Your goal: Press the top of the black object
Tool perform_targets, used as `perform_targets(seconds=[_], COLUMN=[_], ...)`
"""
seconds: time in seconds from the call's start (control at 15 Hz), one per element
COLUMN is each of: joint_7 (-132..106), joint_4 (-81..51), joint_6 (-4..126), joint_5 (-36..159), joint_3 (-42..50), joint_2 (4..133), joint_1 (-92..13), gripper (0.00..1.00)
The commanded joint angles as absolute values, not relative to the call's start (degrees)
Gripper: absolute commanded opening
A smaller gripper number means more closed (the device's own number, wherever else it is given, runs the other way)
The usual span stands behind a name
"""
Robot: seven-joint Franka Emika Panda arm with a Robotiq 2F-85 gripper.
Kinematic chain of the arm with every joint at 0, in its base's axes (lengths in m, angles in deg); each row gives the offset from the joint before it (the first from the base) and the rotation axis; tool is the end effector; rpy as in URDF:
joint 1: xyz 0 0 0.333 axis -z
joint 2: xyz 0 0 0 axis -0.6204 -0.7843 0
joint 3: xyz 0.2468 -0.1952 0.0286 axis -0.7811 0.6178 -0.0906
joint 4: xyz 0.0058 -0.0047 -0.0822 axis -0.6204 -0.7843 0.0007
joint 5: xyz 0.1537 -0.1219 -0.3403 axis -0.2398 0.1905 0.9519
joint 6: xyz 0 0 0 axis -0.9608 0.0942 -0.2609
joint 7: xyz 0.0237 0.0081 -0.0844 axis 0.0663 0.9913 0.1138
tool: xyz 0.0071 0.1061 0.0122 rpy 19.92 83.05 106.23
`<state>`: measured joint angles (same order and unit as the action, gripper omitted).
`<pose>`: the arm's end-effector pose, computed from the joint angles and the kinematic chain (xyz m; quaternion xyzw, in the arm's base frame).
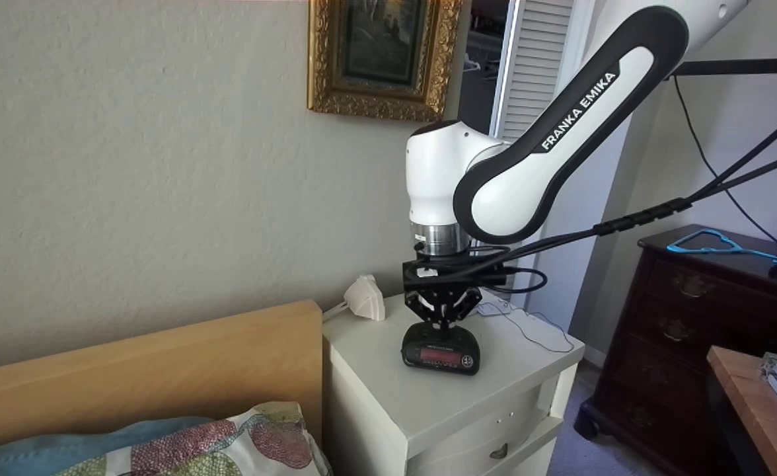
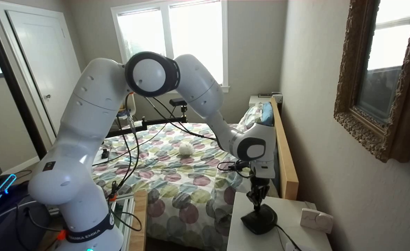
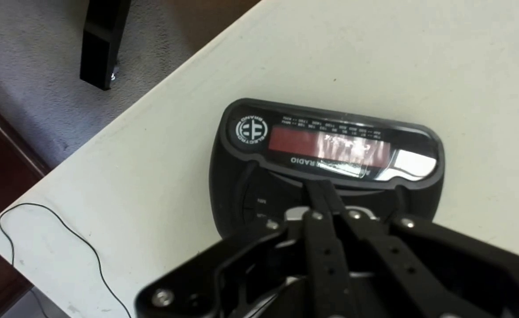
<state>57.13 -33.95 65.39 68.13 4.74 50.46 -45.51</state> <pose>0.6062 0.0254 0.1616 0.8440 -0.5279 0.0017 0.0945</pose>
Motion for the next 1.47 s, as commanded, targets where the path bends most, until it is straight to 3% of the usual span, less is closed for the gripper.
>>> perform_targets(seconds=[0.0,0.33,0.73,0.8,0.87,1.4], joint_7=[57.3,57.7,55.9,56.1,56.2,49.8], joint_4=[-31.5,-30.6,-37.6,-38.0,-38.2,-39.6], joint_6=[64.2,62.3,59.9,57.7,54.5,35.8], joint_5=[65.7,66.2,68.7,69.3,70.2,79.4], joint_3=[5.5,6.0,6.1,6.1,6.1,1.9], joint_2=[48.4,47.5,61.5,63.6,65.6,76.8], joint_1=[-46.4,-47.1,-49.3,-49.6,-49.9,-48.5], gripper=[0.00,0.00,0.00,0.06,0.27,0.82])
